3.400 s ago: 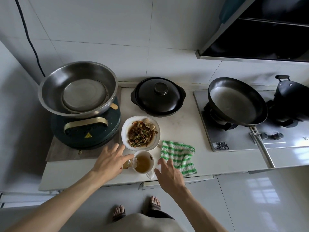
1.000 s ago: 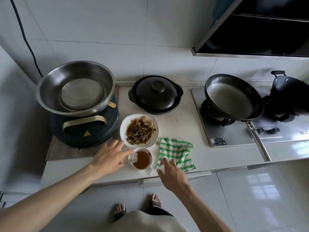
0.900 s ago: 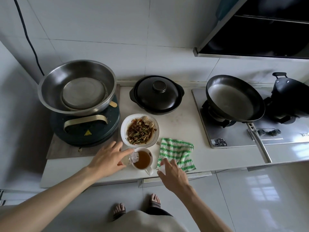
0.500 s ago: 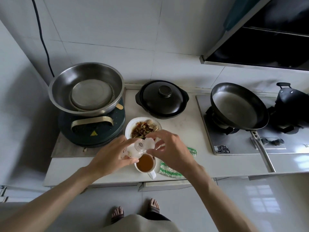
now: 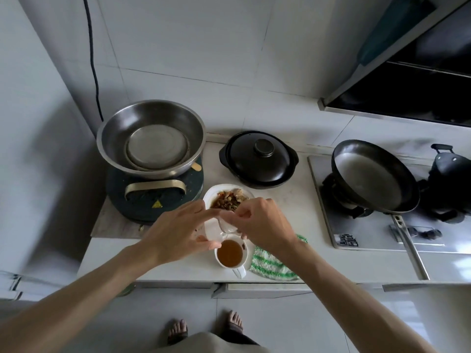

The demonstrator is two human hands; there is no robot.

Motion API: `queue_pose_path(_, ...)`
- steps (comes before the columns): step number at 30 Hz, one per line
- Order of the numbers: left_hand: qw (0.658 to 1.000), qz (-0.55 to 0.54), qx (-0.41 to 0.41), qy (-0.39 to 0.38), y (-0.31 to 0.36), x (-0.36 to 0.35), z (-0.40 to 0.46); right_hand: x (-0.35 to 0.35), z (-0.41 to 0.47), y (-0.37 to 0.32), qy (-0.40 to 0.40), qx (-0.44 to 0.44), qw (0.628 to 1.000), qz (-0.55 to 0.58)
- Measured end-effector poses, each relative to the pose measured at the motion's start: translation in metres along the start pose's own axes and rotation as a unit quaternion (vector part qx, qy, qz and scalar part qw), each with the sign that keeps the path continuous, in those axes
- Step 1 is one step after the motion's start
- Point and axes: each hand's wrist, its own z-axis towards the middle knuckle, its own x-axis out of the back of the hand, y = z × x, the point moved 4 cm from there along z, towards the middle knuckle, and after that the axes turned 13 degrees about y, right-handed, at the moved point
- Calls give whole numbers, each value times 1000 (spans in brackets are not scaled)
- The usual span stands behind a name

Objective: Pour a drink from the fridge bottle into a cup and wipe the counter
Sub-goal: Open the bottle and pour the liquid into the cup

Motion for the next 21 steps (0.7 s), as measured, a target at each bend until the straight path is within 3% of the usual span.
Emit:
queue_pose_path(2, 1000, 12, -7, -3, 5, -4, 1, -14, 1, 4, -14, -59, 994, -96)
queue_pose_path(4, 1000, 8, -12, -15, 7, -13, -3, -26, 0, 4, -18, -25, 978, -208)
queue_pose_path(7, 998, -36, 41, -19, -2, -17, -9, -29, -5, -8, 51, 127, 972, -194)
queue_pose_path(10, 984, -150, 71, -66, -5, -12, -8, -25, -14, -17, 80, 345, 930, -98)
queue_pose_path(12, 970, -209, 78, -95, -4, -10, -7, -20, -18, -18, 105, 386, 913, -78)
queue_pose_path(14, 973, -196, 76, -99, -3, -8, -7, -22, -18, -20, 119, 352, 923, -97)
queue_pose_path(18, 993, -98, 56, -39, -4, -7, -7, -40, -10, -19, 109, 182, 965, -151)
queue_pose_path(21, 995, -66, 54, -47, -8, -11, -12, -55, -9, -17, 90, 130, 975, -153)
